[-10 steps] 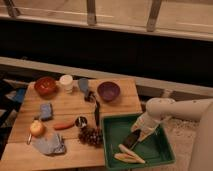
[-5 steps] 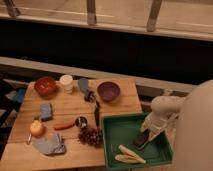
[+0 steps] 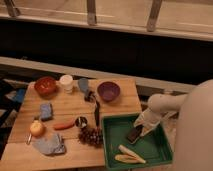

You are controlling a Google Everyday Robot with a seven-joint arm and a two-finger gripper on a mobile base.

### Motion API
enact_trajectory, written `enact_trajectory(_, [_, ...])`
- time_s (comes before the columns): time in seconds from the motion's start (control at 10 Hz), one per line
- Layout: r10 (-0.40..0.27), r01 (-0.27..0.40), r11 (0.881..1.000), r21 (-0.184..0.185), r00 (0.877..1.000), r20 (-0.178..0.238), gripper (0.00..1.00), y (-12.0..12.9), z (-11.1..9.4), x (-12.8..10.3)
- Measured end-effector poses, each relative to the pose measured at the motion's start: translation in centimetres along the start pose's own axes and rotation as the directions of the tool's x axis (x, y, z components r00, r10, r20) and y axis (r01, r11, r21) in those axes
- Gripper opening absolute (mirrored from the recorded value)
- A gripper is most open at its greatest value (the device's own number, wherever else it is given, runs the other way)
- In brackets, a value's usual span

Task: Wipe tray with eraser

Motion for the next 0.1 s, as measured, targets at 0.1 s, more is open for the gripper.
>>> enact_trajectory(0.1, [-0.013,0.013,1.000,-0.006,1.000,-0.022,0.09,-0.31,0.01,0.81])
